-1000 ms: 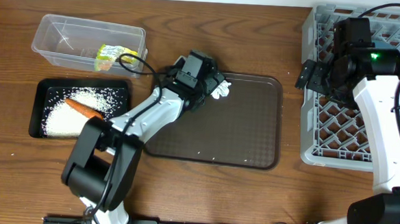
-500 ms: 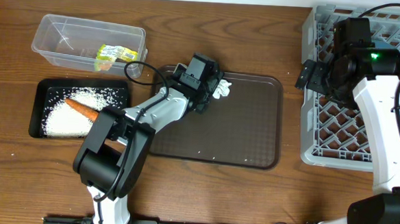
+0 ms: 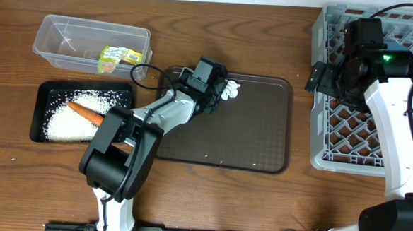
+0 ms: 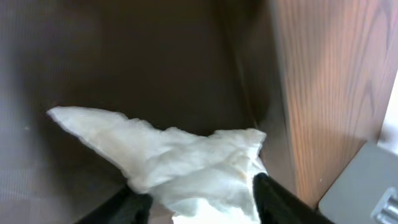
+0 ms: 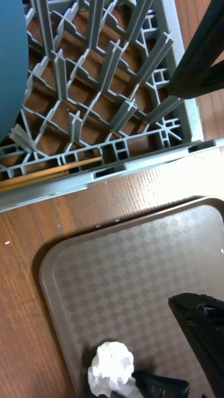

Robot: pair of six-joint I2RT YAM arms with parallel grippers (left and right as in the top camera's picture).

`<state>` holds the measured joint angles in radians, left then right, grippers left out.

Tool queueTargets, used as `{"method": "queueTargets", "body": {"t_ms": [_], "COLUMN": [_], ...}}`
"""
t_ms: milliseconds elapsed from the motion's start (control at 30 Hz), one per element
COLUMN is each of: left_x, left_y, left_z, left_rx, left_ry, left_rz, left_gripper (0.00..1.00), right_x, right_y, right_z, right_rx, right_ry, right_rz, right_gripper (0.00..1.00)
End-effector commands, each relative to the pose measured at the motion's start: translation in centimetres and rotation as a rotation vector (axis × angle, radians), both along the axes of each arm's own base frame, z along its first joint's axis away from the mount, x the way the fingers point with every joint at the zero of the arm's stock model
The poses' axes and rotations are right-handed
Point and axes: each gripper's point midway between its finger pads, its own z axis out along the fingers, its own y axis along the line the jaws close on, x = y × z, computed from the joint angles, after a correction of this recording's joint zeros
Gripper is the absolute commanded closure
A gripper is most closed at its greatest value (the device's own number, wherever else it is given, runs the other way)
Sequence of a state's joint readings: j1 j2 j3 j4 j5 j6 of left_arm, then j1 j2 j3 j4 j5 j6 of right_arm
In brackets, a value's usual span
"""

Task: Sort waste into correct bins and load items into the dishwasher rack
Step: 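Carry the tissue to the clear plastic bin and release it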

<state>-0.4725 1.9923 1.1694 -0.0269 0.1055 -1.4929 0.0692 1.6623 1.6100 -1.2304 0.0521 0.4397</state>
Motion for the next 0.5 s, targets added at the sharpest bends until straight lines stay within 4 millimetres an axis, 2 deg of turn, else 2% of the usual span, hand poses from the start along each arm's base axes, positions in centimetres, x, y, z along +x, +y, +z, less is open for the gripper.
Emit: {"method": "queueTargets", "body": {"t_ms": [0,167,333,367,400,467], "left_x": [-0.3,-0.5,-0.6,-0.6,-0.6,-0.5], "left_y": [0.1,0.0,-0.2,-0.3,-0.3,-0.4], "left_z": [-1.3,-1.3,-1.1,-1.0,-0.7,-0.3], "left_rx": [0.019,0.014,0.004,0.005,0.005,0.002], "left_ry": [0.027,0.036,0.035,0.032,0.026,0.015], "left_rz": [-0.002,-0.009,-0.020,-0.028,-0.035,-0.042], "left_gripper": [0.57,0.72,0.81,0.89,0.93,0.94], "right_x": [0.1,0.1,0.1,0.1,0.1,0.1], "right_y": [-0.4,-0.4,-0.4,-0.4,-0.4,-0.4], "right_z": [0.0,0.0,0.0,0.0,0.0,0.0], "right_rx": [-0.003,-0.003,-0.003,-0.003,-0.003,-0.003], "right_ry": [0.000,0.000,-0.001,-0.001,-0.001,-0.001], "right_rz": [-0.010,-0.010,-0.010,-0.010,-0.010,-0.010], "right_gripper": [0.01,0.01,0.01,0.01,0.01,0.01]}}
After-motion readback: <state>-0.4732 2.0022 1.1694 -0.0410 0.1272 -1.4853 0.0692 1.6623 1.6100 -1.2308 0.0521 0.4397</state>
